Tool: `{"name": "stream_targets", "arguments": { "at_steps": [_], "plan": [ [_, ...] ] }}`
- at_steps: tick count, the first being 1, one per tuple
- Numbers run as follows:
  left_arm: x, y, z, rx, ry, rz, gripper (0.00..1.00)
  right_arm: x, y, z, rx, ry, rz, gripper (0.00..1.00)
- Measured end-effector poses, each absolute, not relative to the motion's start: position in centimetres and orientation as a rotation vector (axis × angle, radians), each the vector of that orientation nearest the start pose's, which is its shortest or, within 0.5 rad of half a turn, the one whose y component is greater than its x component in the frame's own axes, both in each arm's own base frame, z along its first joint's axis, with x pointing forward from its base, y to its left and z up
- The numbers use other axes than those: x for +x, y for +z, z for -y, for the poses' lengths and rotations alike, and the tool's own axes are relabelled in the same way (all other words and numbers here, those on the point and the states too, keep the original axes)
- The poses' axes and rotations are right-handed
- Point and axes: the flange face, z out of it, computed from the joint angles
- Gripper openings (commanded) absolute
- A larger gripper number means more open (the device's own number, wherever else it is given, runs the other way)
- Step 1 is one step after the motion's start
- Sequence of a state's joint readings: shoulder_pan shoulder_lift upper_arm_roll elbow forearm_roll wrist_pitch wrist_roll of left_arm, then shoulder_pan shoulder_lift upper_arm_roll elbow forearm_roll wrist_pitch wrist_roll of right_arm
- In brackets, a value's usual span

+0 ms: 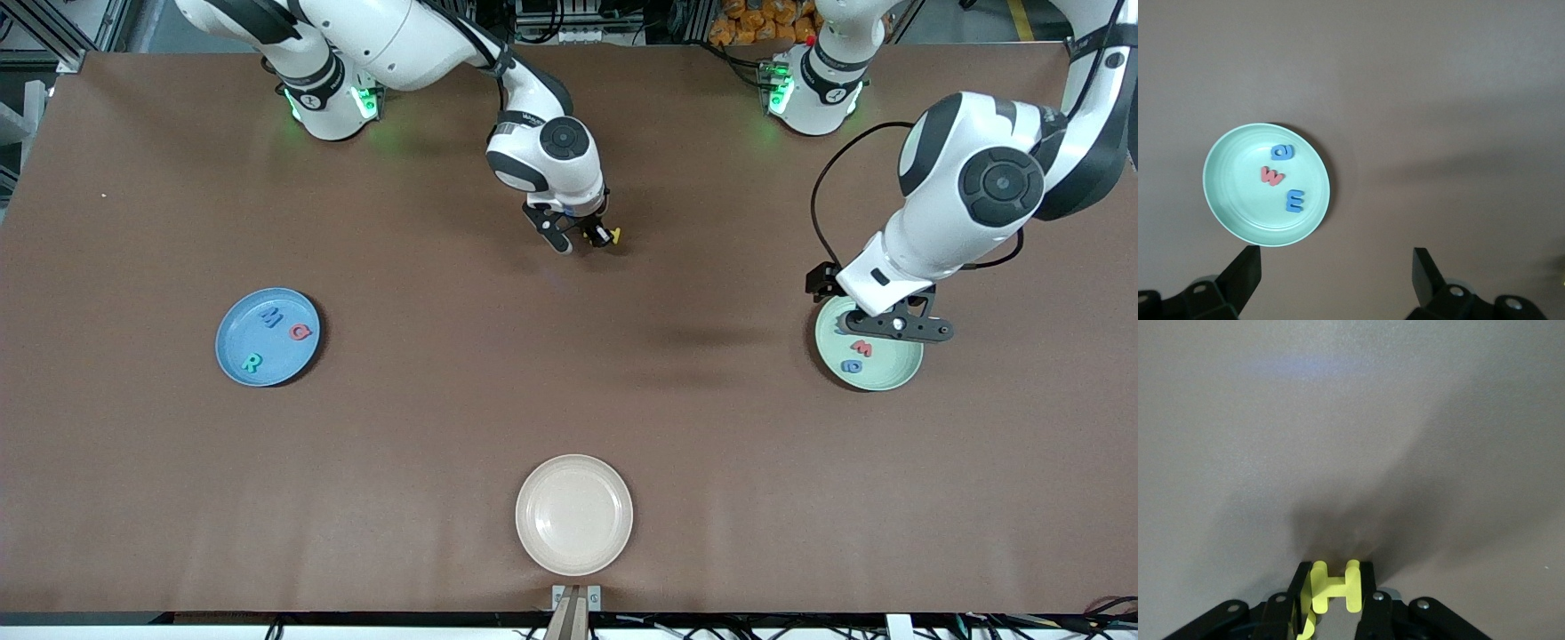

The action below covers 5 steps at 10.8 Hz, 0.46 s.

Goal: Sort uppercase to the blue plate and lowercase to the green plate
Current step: 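Release the e on the green plate while the right gripper grasps H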

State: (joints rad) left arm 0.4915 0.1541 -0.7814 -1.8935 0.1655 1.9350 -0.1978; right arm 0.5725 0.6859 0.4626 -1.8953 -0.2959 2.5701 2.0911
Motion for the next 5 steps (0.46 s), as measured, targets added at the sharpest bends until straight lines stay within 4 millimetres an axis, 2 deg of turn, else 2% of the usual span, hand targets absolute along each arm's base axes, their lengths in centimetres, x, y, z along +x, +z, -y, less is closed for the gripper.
{"name": "stream_targets", "arguments": {
  "at_steps": [2, 5],
  "plan": [
    [56.7, 47.1, 13.9, -3.061, 0.072, -0.218, 1.00, 33.7, 17.8, -54.0, -2.745, 0.174, -1.331, 0.10],
    [57.1, 51.4, 13.9, -3.057, 0.051, -0.209, 1.00, 36.0, 17.8, -52.3, -2.778, 0.169, -1.278, 0.10]
  ]
}}
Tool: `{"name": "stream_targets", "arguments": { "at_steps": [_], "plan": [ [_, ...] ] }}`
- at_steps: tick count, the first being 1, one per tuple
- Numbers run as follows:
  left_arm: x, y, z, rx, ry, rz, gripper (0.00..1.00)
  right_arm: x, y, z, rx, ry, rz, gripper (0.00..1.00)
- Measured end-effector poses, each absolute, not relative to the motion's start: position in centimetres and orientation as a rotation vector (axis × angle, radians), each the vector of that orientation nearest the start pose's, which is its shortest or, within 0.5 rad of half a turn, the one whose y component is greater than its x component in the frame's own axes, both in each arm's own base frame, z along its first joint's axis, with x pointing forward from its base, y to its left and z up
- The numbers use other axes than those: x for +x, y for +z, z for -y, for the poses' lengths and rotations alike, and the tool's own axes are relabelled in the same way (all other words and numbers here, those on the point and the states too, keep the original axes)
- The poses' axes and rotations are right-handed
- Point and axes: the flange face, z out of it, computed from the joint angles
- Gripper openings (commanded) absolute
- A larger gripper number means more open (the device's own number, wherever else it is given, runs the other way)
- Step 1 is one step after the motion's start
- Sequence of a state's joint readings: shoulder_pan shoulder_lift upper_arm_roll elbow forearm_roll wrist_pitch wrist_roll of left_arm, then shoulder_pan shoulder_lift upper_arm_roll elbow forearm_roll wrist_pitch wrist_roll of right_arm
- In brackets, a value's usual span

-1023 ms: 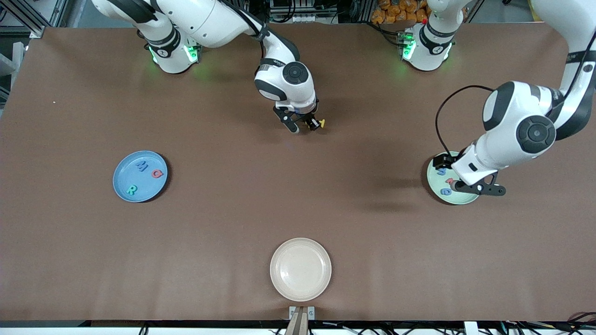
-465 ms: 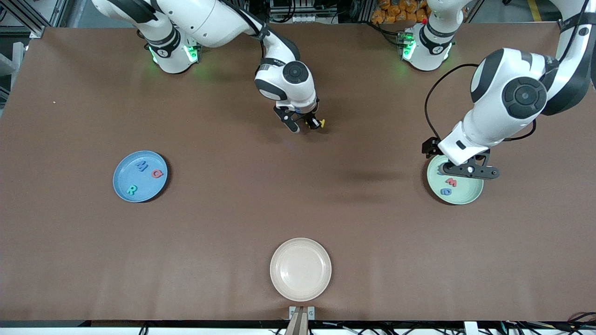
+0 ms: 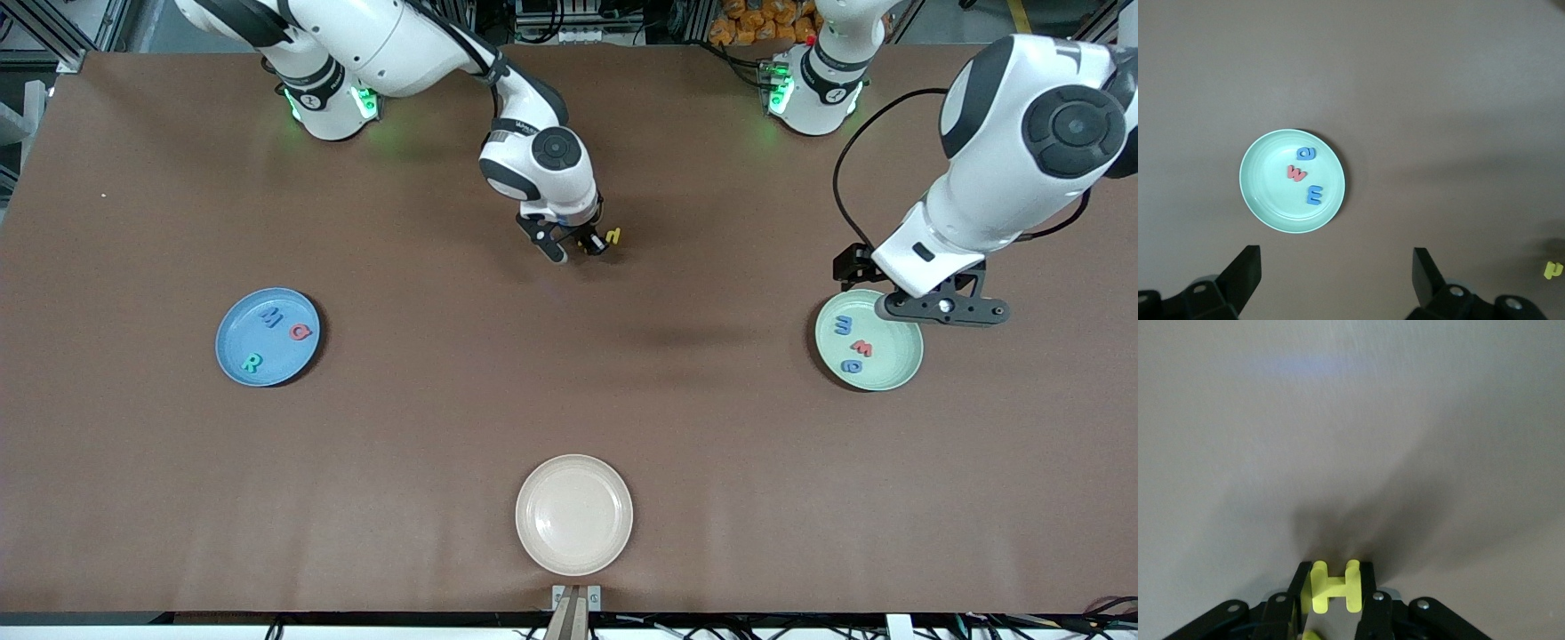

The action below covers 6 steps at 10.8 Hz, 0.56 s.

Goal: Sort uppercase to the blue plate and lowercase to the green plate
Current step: 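Release the e on the green plate while the right gripper grasps H, then carry the yellow H to the blue plate while the left gripper reaches letters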

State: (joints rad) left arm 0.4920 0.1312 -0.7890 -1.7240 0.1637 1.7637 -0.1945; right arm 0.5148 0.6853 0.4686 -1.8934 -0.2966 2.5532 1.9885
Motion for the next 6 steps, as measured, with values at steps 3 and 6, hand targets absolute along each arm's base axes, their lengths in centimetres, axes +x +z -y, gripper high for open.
{"name": "stream_targets", "arguments": {
  "at_steps": [3, 6],
  "plan": [
    [55.9, 53.1, 16.6, -3.055, 0.058, -0.274, 1.00, 38.7, 18.4, -50.2, -2.847, 0.179, -1.222, 0.11],
    [53.5, 54.2, 21.9, -3.075, 0.061, -0.395, 1.00, 42.3, 20.1, -46.8, -2.937, 0.182, -1.131, 0.13]
  ]
}}
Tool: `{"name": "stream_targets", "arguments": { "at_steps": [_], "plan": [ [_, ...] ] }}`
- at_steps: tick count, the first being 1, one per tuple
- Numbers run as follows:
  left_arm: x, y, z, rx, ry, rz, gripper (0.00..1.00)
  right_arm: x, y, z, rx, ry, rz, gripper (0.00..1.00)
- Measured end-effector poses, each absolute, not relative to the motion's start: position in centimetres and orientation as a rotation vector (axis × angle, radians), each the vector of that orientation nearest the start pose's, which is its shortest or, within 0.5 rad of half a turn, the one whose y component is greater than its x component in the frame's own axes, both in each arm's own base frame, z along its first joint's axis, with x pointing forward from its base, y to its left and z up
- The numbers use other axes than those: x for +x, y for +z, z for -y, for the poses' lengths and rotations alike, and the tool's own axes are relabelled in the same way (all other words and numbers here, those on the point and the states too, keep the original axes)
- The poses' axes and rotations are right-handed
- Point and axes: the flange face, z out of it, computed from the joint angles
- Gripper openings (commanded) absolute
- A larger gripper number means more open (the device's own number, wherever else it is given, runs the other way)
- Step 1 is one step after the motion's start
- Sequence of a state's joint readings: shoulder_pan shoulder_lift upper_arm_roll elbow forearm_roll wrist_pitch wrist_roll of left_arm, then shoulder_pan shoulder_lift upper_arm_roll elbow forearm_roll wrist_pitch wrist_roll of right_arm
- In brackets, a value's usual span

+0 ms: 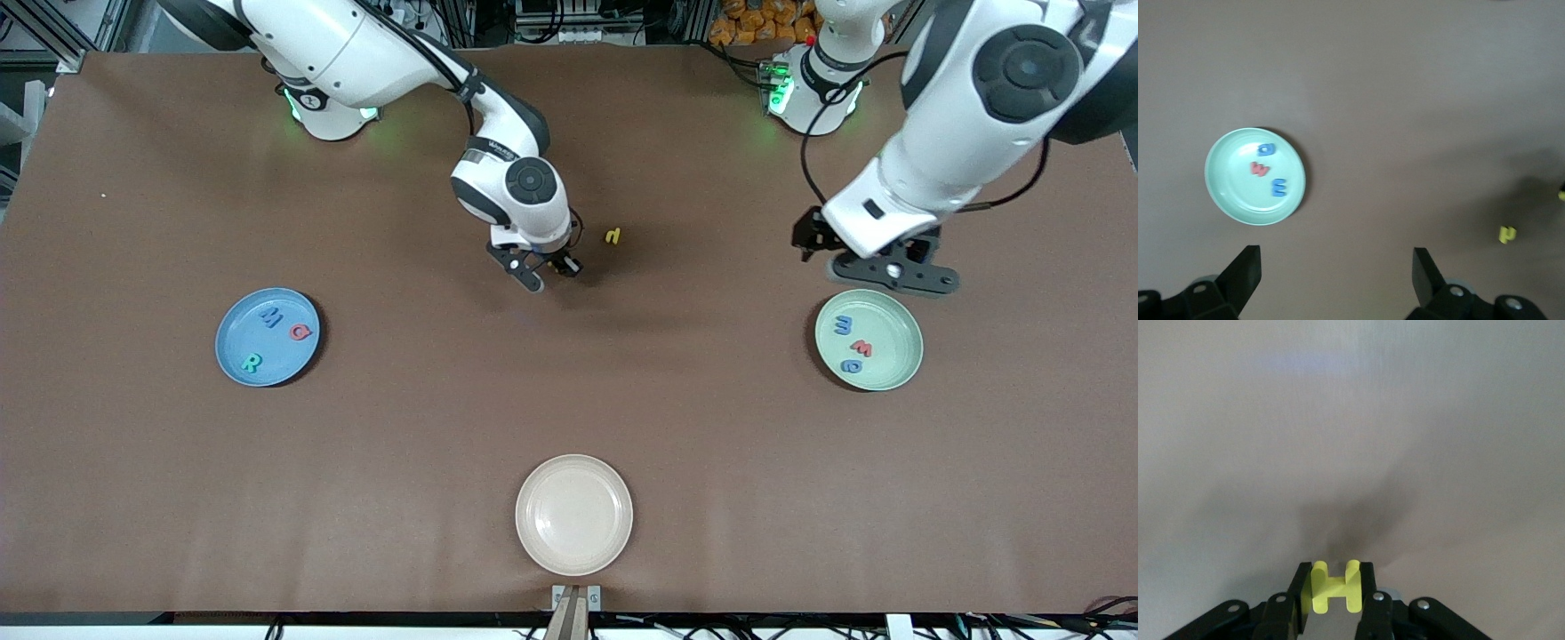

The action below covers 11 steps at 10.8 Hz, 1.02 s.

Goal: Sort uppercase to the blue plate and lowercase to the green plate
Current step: 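Carry the yellow H to the blue plate while the left gripper reaches letters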

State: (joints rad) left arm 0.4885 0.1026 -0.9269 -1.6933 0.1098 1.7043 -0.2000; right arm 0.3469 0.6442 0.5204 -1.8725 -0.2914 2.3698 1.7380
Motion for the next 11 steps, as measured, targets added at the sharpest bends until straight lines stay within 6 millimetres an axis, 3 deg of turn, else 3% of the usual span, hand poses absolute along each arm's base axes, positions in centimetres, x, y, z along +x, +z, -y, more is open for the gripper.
{"name": "stream_targets", "arguments": {
  "at_steps": [2, 4, 6, 11],
  "plan": [
    [52.2, 54.7, 24.1, -3.075, 0.054, -0.452, 1.00, 44.4, 21.7, -44.3, -3.003, 0.232, -1.025, 0.13],
    [51.5, 54.8, 25.3, -3.085, 0.059, -0.482, 1.00, 47.1, 23.9, -40.4, -3.057, 0.307, -0.883, 0.13],
    [50.5, 54.2, 27.8, -3.089, 0.011, -0.557, 1.00, 49.9, 25.3, -36.2, -3.115, 0.305, -0.756, 0.13],
    [46.9, 49.6, 32.8, -3.091, -0.036, -0.693, 1.00, 56.1, 26.9, -24.0, -3.237, 0.305, -0.401, 0.13]
  ]
}}
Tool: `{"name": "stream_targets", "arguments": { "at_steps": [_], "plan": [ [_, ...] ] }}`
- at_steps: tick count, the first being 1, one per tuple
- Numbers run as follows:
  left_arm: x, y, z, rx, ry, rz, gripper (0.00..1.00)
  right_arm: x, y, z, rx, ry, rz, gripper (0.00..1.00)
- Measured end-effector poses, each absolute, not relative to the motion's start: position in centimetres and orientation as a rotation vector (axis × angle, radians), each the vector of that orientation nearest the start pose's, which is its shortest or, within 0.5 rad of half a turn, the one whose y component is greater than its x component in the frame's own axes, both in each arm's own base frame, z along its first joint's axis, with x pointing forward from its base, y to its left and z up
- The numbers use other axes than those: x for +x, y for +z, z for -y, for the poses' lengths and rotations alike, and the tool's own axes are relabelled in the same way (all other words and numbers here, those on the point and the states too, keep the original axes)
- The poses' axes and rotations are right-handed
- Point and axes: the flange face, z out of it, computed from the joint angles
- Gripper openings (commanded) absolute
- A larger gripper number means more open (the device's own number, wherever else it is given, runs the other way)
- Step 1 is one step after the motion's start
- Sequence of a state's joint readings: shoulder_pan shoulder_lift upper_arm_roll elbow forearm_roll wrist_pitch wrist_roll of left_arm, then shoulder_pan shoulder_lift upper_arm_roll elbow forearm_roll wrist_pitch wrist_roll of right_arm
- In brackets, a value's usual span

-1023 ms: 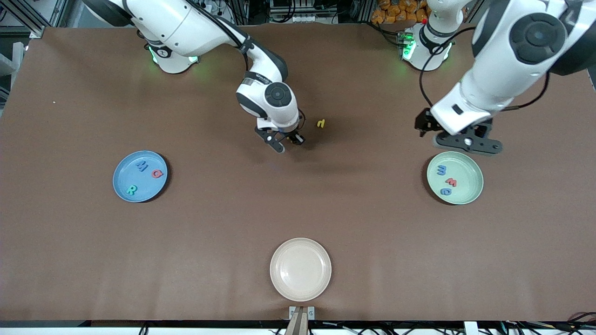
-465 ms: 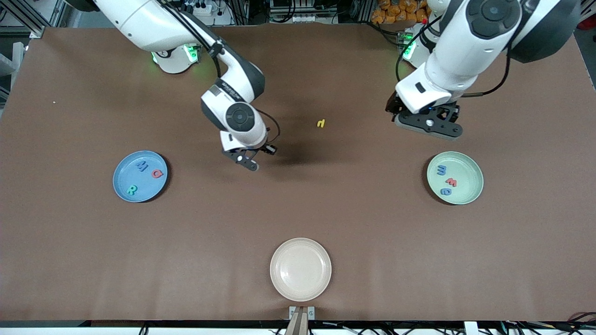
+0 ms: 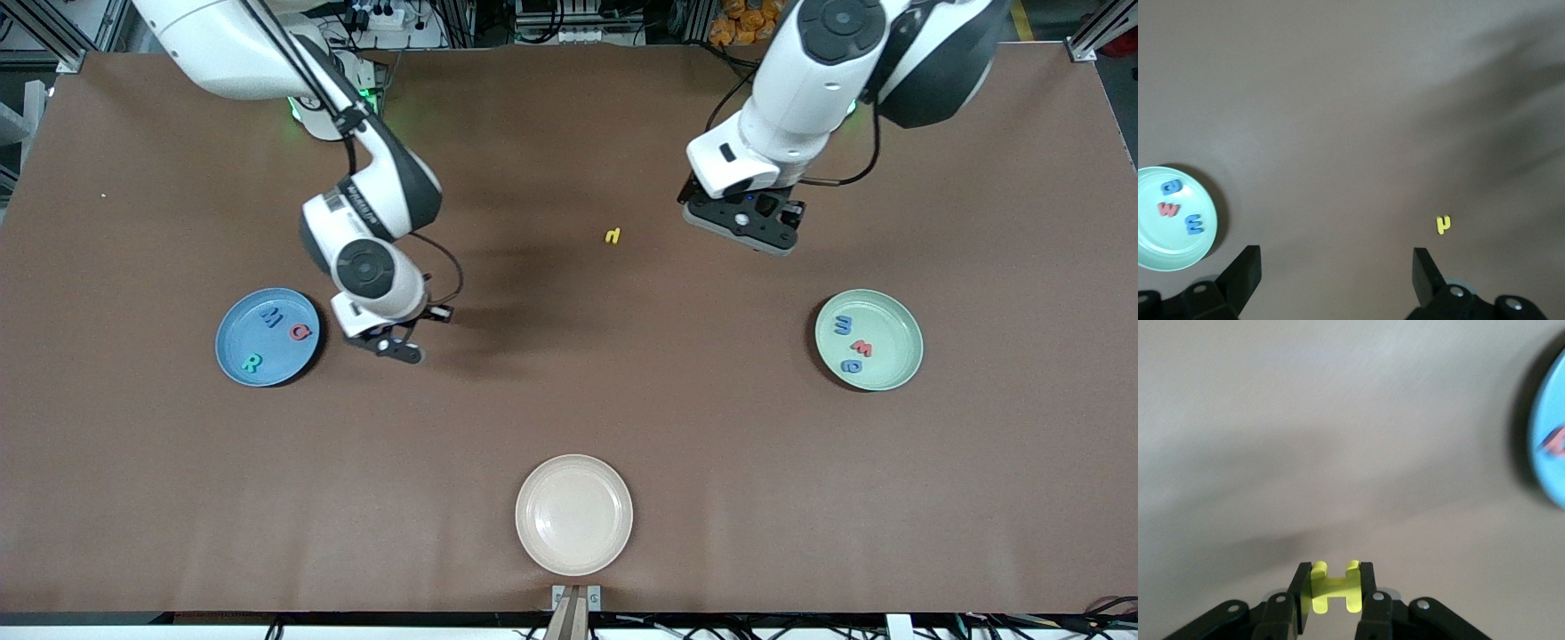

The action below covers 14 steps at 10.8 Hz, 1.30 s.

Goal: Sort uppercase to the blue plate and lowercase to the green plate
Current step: 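Carry the yellow H to the blue plate while the left gripper reaches letters, then release the H on the blue plate while the left gripper lowers to u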

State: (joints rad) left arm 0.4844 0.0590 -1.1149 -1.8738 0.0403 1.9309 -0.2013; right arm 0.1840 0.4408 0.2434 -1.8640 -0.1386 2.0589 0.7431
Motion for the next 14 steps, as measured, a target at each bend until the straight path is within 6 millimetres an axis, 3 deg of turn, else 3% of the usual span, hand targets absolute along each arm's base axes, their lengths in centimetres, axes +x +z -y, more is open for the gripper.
{"name": "stream_targets", "arguments": {
  "at_steps": [3, 7, 10, 14],
  "plan": [
    [44.7, 45.6, 34.3, -3.075, -0.073, -0.755, 1.00, 58.6, 27.8, -17.4, -3.261, 0.300, -0.190, 0.13],
    [42.9, 39.6, 33.8, -3.080, -0.124, -0.778, 1.00, 60.8, 29.7, -7.5, -3.279, 0.294, 0.085, 0.13],
    [41.4, 37.4, 33.9, -3.094, -0.129, -0.771, 1.00, 61.2, 30.2, -0.3, -3.279, 0.327, 0.254, 0.13],
    [39.7, 36.5, 35.2, -3.192, -0.044, -0.565, 1.00, 59.8, 28.8, 3.7, -3.261, 0.428, 0.318, 0.13]
  ]
}}
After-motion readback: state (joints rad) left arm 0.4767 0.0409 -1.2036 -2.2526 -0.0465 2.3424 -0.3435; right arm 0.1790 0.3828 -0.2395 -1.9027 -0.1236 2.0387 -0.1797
